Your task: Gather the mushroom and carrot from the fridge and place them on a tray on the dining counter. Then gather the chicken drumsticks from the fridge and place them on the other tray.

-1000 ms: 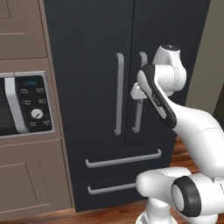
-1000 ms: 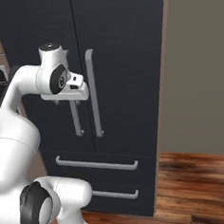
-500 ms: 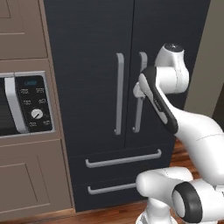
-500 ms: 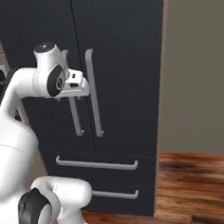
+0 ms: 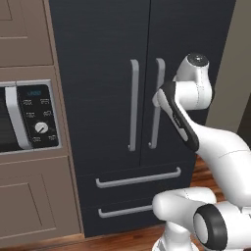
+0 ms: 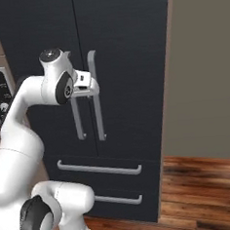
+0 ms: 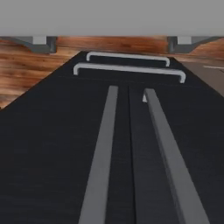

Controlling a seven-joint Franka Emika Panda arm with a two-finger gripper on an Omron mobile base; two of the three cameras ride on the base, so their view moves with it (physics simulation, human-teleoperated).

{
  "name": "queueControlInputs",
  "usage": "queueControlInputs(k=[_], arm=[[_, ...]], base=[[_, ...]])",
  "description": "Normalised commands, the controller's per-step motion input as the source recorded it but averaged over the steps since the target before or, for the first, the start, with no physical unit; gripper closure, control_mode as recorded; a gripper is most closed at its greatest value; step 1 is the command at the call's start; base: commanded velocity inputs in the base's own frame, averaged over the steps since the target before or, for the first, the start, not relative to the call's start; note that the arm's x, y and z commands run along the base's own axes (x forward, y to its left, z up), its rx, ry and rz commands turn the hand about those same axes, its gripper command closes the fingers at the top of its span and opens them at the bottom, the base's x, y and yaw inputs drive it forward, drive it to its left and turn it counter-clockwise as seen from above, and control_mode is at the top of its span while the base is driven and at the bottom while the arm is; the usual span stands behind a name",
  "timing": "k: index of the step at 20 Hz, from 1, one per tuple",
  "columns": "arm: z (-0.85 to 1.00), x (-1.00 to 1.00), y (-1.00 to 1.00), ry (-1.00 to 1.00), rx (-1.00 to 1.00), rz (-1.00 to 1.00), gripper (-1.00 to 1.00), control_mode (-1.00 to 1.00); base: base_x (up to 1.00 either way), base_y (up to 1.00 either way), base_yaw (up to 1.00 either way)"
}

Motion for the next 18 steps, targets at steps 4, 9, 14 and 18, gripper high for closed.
queueControlInputs(k=[4,9,14,18], arm=[[0.1,0.52,-0.01,0.0,0.04,-0.03,-1.0,-1.0],[0.0,0.52,0.0,-0.02,0.04,0.0,-1.0,-1.0],[0.0,0.46,0.0,-0.03,0.0,-0.02,-1.0,-1.0],[0.0,0.42,-0.03,-0.04,0.0,-0.03,-1.0,-1.0]], base=[[0.0,0.0,0.0],[0.0,0.0,0.0],[0.0,0.0,0.0],[0.0,0.0,0.0]])
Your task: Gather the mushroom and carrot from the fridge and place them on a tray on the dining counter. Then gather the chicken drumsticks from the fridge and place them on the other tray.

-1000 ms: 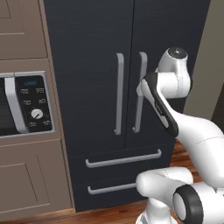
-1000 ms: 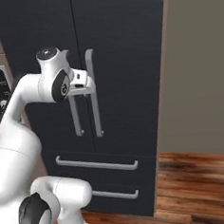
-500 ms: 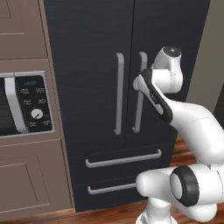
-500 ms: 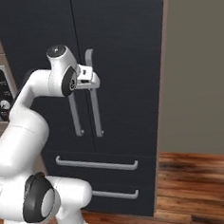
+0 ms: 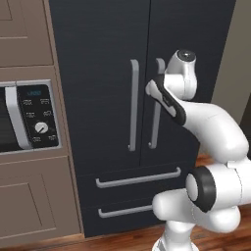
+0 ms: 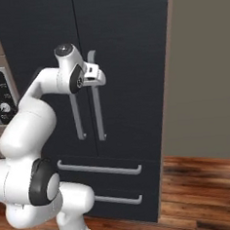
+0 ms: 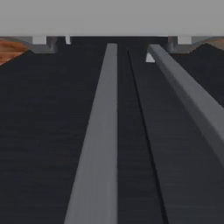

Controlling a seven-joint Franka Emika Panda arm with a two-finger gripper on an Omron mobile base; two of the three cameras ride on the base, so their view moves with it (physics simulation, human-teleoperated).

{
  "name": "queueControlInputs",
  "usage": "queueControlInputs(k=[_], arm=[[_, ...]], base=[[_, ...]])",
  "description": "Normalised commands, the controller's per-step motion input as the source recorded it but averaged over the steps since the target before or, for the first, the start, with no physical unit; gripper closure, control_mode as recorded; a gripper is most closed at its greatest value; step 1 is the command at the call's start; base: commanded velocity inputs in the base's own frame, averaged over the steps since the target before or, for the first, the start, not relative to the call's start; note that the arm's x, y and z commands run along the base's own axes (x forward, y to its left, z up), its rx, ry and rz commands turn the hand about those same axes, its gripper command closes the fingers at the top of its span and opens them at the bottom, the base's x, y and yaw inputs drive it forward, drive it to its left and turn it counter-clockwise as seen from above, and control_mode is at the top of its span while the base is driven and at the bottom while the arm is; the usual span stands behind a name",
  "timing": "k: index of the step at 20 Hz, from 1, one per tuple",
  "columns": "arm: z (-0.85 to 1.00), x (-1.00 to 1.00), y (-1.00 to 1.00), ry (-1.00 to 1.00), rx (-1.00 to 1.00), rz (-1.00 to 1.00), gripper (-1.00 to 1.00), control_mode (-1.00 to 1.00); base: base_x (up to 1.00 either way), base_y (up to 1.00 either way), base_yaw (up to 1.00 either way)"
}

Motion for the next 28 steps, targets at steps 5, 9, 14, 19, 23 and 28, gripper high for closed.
queueControlInputs(k=[5,9,14,19,23,28], arm=[[0.0,0.27,-0.1,-0.06,0.0,-0.03,-1.0,-1.0],[0.0,0.25,-0.09,-0.06,0.0,-0.01,-1.0,-1.0],[0.0,0.43,-0.01,-0.02,0.0,0.0,-1.0,-1.0],[0.0,0.54,0.0,0.0,0.0,0.0,-1.0,-1.0],[0.0,0.51,0.0,0.0,0.0,0.0,-1.0,-1.0],[-0.02,0.54,0.0,0.0,0.0,0.0,1.0,-1.0]], base=[[0.0,0.0,0.0],[0.0,0.0,0.0],[0.0,0.0,0.0],[0.0,0.0,0.0],[0.0,0.0,0.0],[0.0,0.0,0.0]])
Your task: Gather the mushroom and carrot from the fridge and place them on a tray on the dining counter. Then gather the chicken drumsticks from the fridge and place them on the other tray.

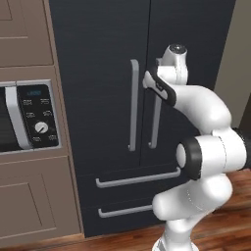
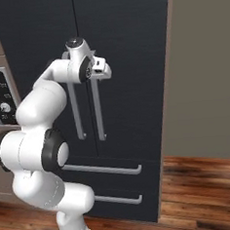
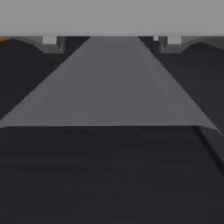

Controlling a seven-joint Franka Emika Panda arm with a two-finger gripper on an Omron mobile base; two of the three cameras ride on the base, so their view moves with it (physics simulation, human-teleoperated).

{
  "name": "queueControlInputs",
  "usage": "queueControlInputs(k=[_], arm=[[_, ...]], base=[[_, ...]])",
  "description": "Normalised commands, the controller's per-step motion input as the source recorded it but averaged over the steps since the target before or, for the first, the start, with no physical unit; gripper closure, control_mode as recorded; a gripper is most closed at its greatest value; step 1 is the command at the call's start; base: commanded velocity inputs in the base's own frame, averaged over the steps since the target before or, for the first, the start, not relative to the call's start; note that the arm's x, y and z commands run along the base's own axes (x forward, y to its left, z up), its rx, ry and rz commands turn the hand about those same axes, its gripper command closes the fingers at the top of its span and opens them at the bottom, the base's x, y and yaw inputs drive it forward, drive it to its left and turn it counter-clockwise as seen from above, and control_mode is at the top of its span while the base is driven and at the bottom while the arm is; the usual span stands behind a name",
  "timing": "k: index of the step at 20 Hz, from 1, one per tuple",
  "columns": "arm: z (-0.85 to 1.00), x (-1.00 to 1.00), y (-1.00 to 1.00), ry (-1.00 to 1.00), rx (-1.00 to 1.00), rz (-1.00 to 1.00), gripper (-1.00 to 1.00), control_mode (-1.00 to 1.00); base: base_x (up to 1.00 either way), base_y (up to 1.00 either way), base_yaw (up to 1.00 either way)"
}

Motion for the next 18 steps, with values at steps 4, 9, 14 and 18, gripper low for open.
queueControlInputs(k=[4,9,14,18], arm=[[-0.11,-0.01,0.01,-0.11,-0.05,0.0,1.0,-1.0],[-0.14,-0.33,0.0,-0.41,-0.14,0.03,1.0,-1.0],[-0.18,-0.6,-0.08,-0.51,-0.14,0.08,1.0,-1.0],[0.0,-0.8,-0.48,-0.13,0.01,-0.01,1.0,-1.0]], base=[[0.0,0.0,0.0],[0.0,0.0,0.0],[0.0,0.0,0.0],[0.0,0.0,0.0]])
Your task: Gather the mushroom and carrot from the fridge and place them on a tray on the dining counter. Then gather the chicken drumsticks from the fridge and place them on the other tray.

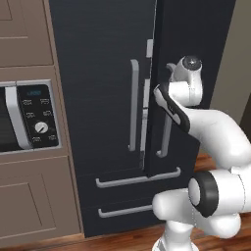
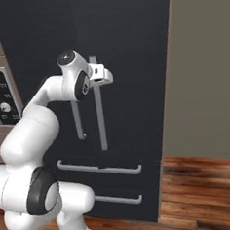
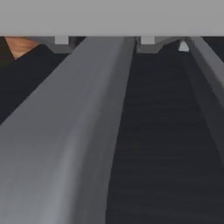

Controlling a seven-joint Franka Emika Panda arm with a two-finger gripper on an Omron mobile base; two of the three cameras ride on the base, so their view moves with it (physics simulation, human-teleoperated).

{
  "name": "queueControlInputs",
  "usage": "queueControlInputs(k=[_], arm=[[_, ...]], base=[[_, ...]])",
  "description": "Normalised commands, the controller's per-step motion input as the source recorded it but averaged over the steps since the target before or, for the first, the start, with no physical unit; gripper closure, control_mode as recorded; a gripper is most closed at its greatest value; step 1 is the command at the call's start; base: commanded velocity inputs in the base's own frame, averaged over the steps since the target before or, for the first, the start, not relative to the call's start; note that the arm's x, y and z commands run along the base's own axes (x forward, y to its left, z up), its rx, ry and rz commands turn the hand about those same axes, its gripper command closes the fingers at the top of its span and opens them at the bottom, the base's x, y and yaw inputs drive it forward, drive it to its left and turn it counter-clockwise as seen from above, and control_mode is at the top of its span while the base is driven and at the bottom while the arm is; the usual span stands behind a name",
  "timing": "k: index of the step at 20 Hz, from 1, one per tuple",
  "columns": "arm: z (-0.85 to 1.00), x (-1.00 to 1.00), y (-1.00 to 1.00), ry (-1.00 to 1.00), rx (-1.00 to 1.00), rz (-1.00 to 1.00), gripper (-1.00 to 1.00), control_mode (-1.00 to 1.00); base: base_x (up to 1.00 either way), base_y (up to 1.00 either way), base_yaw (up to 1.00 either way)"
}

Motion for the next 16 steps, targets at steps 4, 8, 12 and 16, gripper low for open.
queueControlInputs(k=[4,8,12,16], arm=[[0.0,-0.92,-0.93,-0.05,0.07,0.0,1.0,-1.0],[0.0,-0.9,-1.0,-0.07,0.07,0.0,1.0,-1.0],[0.0,-0.8,-0.9,-0.04,0.07,0.0,1.0,-1.0],[0.1,-0.86,-0.38,-0.01,0.03,-0.06,-1.0,-1.0]], base=[[0.0,0.0,0.0],[0.0,0.0,0.0],[0.0,0.0,0.0],[0.0,0.0,0.0]])
